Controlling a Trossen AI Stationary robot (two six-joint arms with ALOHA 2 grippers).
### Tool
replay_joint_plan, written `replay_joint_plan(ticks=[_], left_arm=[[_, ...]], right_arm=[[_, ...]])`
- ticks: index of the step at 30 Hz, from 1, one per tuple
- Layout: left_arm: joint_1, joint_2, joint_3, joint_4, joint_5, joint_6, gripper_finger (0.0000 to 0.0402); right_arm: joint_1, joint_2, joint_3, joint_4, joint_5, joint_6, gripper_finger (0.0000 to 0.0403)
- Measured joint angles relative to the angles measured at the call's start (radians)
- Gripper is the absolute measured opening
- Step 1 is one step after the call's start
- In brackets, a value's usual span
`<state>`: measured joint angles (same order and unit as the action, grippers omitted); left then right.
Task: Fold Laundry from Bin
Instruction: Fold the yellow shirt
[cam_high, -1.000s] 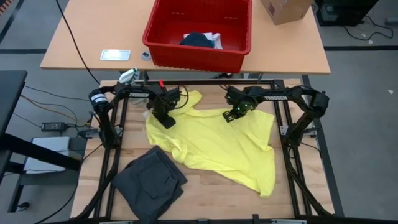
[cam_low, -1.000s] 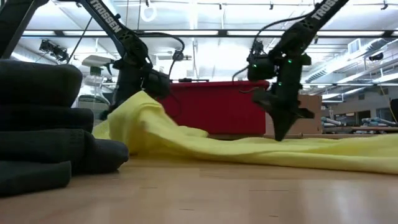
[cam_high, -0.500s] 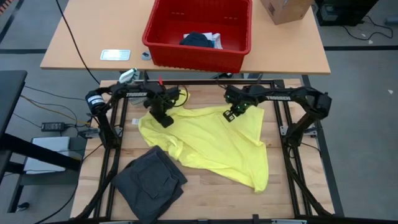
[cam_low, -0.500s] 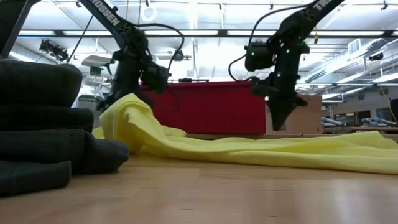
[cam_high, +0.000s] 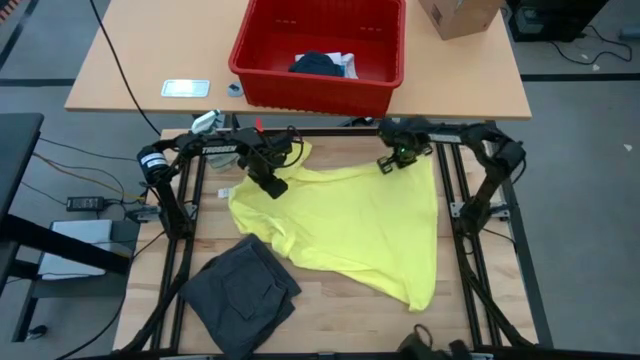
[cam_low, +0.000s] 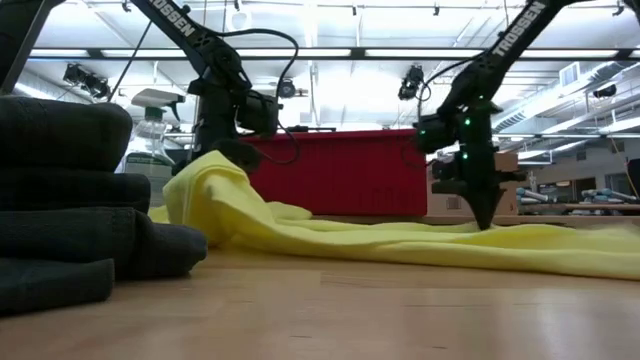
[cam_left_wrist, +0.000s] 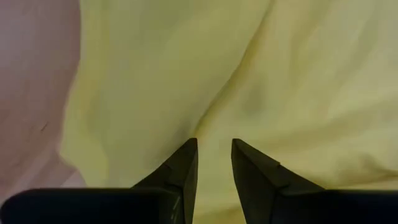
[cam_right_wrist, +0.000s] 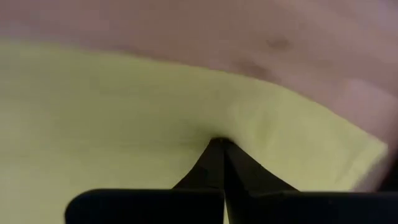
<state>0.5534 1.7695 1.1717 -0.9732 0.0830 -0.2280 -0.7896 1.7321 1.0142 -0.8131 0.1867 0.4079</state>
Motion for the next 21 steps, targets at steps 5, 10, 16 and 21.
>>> replay_joint_plan(ticks=[5,10,16,21], left_arm=[[0.0,0.0,0.0,-0.009,0.0,-0.021,0.0103],[-0.003,-0.001,0.0,0.045,0.019,-0.019,0.0103],[-0.002,0.019,0.001,0.187,0.147,0.037,0.0099],[0.0,0.066,0.001,0.22,0.155,0.063,0.0076]], right_arm=[[-0.081,-0.074,0.0,0.009,-0.045,-0.005,0.0],[-0.021,-0.13,0.0,0.059,-0.228,-0.03,0.0],[0.129,-0.097,0.0,0.226,-0.403,-0.035,0.0],[0.189,-0.027,0.001,0.337,-0.441,0.008,0.0]])
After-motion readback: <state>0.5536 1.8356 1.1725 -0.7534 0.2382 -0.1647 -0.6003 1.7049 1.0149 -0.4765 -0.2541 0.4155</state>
